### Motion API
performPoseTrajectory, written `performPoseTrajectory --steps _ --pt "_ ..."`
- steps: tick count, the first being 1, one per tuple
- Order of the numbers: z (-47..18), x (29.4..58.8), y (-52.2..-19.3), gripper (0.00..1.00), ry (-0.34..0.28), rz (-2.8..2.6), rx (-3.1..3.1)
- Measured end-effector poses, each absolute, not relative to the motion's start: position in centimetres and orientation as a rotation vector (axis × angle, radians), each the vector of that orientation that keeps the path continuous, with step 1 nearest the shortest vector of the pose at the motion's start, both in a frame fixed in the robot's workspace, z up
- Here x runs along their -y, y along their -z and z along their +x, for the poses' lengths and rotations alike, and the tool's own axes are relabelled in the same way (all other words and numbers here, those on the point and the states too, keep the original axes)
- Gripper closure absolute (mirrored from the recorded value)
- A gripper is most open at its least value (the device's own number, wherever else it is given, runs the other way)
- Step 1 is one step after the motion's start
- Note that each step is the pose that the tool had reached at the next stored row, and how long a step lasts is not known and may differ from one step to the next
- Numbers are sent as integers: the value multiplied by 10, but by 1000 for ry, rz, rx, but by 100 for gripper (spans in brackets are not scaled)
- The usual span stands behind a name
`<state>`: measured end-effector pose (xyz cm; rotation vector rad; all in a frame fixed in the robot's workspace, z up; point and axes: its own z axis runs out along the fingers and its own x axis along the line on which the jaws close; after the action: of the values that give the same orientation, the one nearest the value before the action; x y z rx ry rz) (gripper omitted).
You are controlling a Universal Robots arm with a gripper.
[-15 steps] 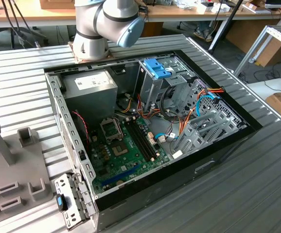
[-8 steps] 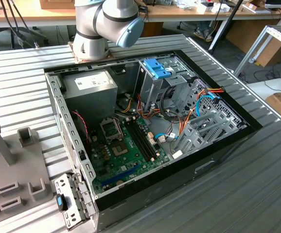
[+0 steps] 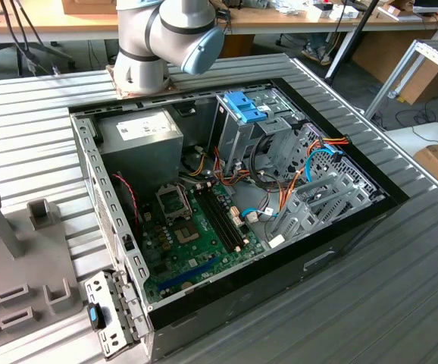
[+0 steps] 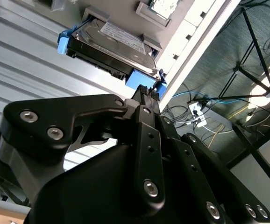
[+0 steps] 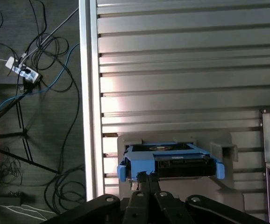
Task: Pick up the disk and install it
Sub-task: 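Reach for the disk, then pick up the disk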
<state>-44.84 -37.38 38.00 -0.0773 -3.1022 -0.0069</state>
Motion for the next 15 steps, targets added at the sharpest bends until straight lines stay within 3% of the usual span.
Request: performPoseTrajectory --steps 1,2,15 --pt "-448 374 -379 89 -18 -78 3103" --pt "-447 374 -379 89 16 -60 3103" --pt "-447 374 -379 89 16 -59 3102"
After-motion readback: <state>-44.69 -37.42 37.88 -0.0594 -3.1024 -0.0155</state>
